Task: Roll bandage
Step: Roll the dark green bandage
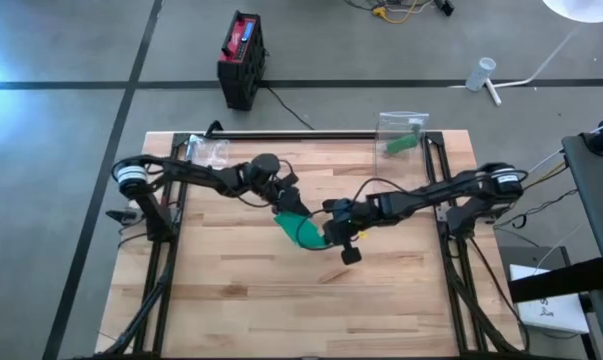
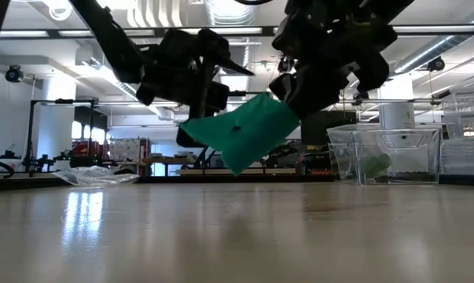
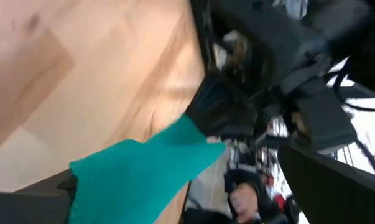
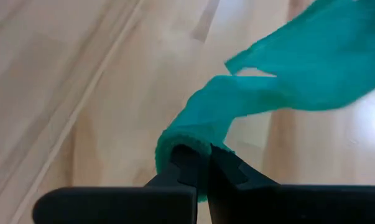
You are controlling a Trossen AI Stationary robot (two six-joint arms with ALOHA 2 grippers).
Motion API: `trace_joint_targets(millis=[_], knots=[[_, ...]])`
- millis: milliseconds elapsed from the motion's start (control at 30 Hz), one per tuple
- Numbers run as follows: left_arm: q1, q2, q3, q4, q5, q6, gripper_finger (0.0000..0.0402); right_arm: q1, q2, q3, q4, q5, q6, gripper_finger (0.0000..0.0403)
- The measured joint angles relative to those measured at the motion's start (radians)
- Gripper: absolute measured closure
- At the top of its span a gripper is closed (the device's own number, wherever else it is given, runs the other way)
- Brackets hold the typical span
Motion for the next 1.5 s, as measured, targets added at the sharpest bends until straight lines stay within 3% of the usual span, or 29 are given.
trace_joint_targets(millis=[233,400,767,967,1133,1267,1500], knots=[[0.0,0.077,0.0,-0.008,0.089,0.047,0.0016,0.004,0.023,0.024,0.0,-0.053,-0.004,0.04],[0.004,0.103,0.0,-0.007,0.081,0.204,0.0026,0.004,0.016,0.05,-0.023,-0.062,-0.017,0.04],[0.068,0.055,-0.002,-0.169,0.06,0.575,0.0036,0.005,0.007,0.102,-0.028,-0.256,-0.003,0.04],[0.127,-0.095,-0.009,-0.321,0.031,0.743,0.0046,0.005,-0.021,0.15,-0.024,-0.314,-0.004,0.04],[0.098,-0.31,-0.093,-0.286,-0.076,0.787,0.0055,0.0,-0.068,0.157,0.072,-0.309,-0.002,0.04],[0.046,-0.517,-0.233,-0.167,-0.202,0.795,0.0061,-0.019,-0.095,0.148,0.207,-0.298,0.03,0.04],[-0.08,-0.778,-0.469,0.175,-0.361,0.797,0.006,-0.031,-0.096,0.148,0.396,-0.145,0.041,0.04]])
